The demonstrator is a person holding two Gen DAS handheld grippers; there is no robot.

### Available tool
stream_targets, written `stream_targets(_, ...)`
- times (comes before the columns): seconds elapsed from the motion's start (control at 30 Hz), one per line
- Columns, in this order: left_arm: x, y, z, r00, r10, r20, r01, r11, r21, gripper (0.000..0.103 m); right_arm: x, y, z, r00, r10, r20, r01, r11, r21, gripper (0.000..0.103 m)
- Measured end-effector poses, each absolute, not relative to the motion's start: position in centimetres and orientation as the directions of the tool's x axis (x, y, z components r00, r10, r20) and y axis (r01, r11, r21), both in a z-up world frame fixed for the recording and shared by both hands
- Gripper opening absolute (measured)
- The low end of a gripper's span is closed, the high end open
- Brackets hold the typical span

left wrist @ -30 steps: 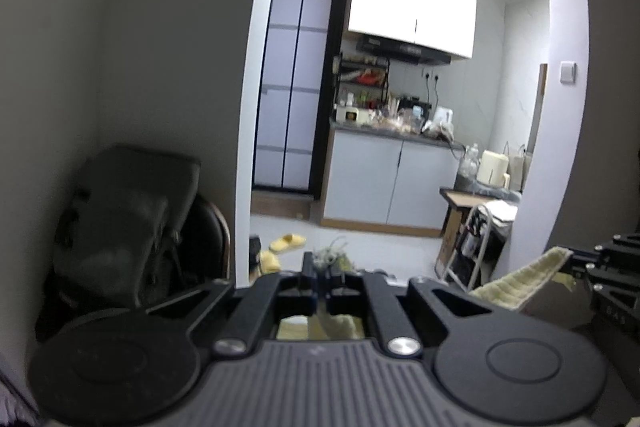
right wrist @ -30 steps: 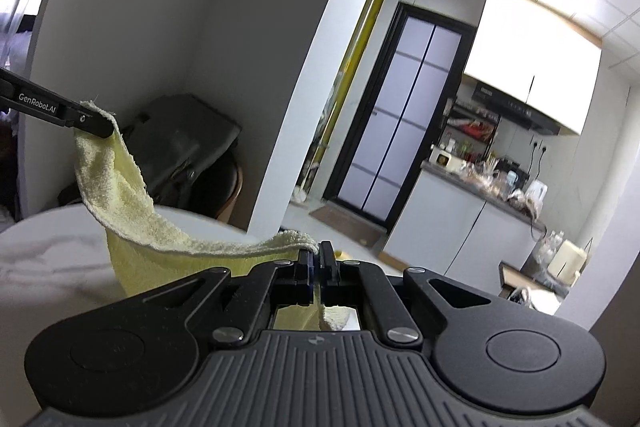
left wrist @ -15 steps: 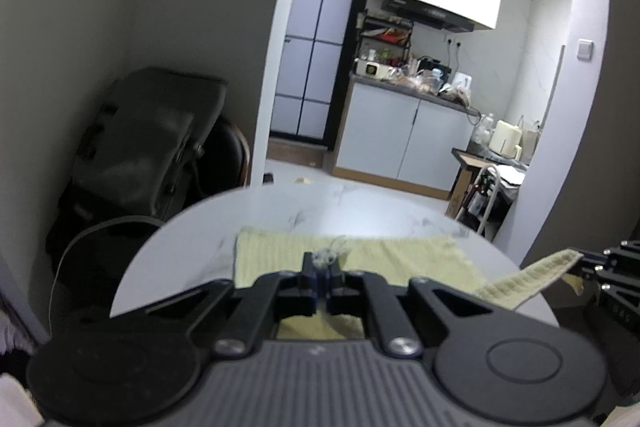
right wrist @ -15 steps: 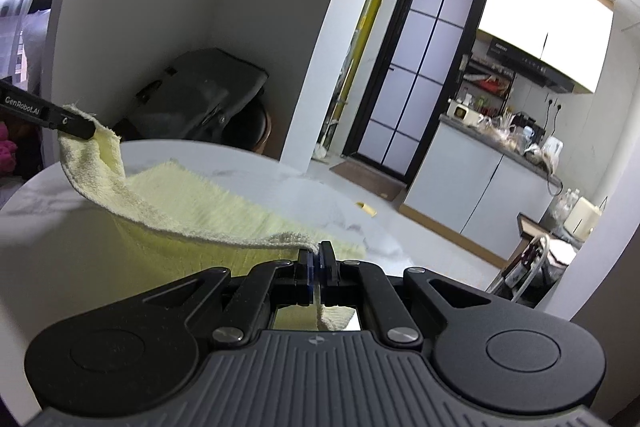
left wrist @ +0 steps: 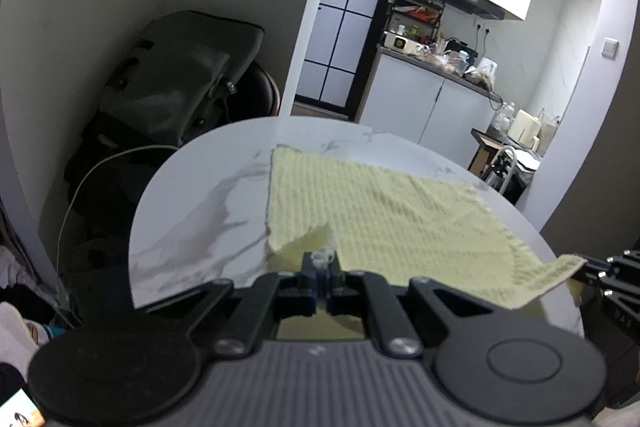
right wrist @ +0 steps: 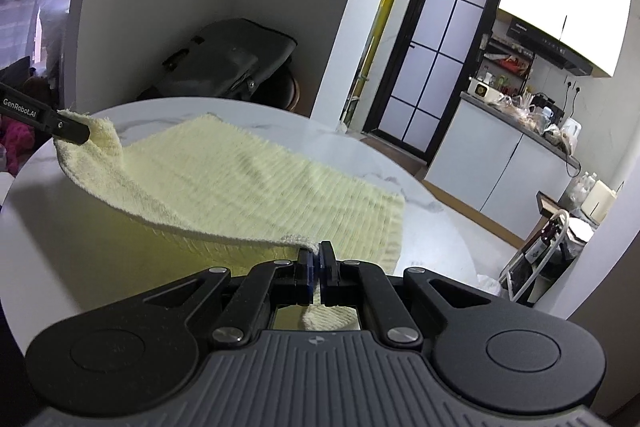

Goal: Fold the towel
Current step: 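Lower the spread towel flat onto the table with both grippers, then open both grippers and release the flattened towel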

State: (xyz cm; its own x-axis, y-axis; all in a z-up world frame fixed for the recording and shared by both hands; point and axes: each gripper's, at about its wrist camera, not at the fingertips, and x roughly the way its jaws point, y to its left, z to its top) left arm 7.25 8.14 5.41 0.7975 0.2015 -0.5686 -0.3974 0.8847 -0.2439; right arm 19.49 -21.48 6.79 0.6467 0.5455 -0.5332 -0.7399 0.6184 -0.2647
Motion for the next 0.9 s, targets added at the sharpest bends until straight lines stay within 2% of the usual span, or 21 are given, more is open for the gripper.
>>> stream_targets(0.4,4.8,7.9,2.3,0.775,0.171,-0.609,-0.405,0.874,-0.27,0.006,17.9,-22.1,4.6,0.621,0.522,-0.585,-0.742,0.631,-0.225,0.004)
stream_targets(0.8,3.1,7.9,1.7,0.782,0.169,-0.6,-0.407,0.868,-0.285,0.01,16.7,-23.6,3.7,0.606,0.509,-0.612,-0.733,0.656,-0.18,0.006)
stream_targets(0.9,2.7,7.9,1.9,0.782,0.17,-0.599,-0.408,0.867,-0.286,0.018,16.5,-23.8,3.6,0.606,0.505,-0.614,-0.73,0.661,-0.176,0.006)
